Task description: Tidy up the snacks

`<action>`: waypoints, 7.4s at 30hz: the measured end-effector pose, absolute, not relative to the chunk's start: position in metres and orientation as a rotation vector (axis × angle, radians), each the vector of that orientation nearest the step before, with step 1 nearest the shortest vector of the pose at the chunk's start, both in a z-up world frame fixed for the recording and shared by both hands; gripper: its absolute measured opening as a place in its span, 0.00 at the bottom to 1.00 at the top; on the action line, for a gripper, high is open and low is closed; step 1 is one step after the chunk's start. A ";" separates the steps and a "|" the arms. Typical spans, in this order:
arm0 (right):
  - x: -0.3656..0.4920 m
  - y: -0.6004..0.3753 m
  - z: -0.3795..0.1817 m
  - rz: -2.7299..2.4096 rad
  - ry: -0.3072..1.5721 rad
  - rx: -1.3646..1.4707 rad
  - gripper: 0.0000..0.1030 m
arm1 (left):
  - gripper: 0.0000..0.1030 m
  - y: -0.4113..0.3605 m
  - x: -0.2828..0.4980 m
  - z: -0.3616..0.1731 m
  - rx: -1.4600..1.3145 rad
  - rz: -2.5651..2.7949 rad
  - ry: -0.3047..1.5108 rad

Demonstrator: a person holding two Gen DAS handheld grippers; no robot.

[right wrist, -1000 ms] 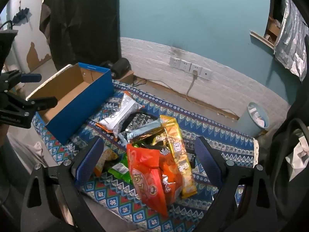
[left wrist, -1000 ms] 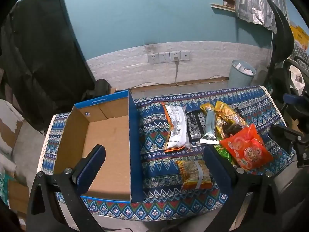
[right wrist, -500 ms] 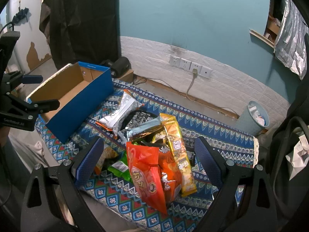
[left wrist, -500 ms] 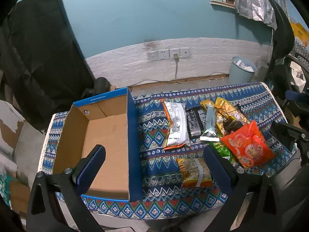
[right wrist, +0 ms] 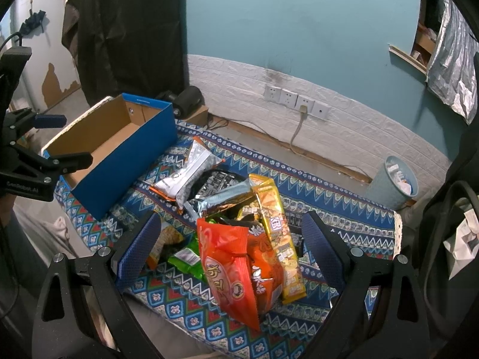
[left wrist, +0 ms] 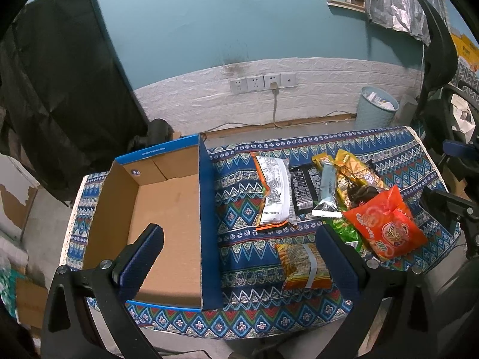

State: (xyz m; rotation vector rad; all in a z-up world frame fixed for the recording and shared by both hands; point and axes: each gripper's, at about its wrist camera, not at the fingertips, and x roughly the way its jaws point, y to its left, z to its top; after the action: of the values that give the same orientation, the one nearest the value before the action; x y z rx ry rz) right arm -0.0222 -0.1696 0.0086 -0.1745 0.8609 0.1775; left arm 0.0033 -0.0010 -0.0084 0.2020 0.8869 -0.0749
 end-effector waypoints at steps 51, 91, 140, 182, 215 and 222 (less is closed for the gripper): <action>-0.019 -0.168 0.005 0.189 0.883 -0.151 0.91 | 0.99 -0.002 0.004 -0.011 0.200 -0.089 0.915; -0.016 -0.170 -0.013 0.175 0.966 -0.189 0.91 | 0.99 -0.012 0.008 -0.032 0.217 -0.100 0.982; 0.032 -0.192 -0.115 0.152 1.091 -0.234 0.49 | 0.99 -0.066 0.060 -0.173 0.191 -0.148 1.322; 0.022 -0.202 -0.076 0.205 1.030 -0.055 0.34 | 0.57 -0.057 0.048 -0.198 0.098 -0.245 1.364; 0.053 -0.146 -0.017 0.270 0.922 -0.053 0.34 | 0.56 0.012 0.021 -0.038 0.170 -0.065 0.845; 0.068 -0.114 -0.011 0.313 0.907 -0.073 0.34 | 0.56 0.046 0.019 -0.030 0.166 -0.017 0.807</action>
State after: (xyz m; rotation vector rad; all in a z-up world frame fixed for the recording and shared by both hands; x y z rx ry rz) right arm 0.0685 -0.1139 -0.0111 -0.0730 0.9066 0.3126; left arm 0.0193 0.0457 -0.0295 0.1658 0.8074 -0.0169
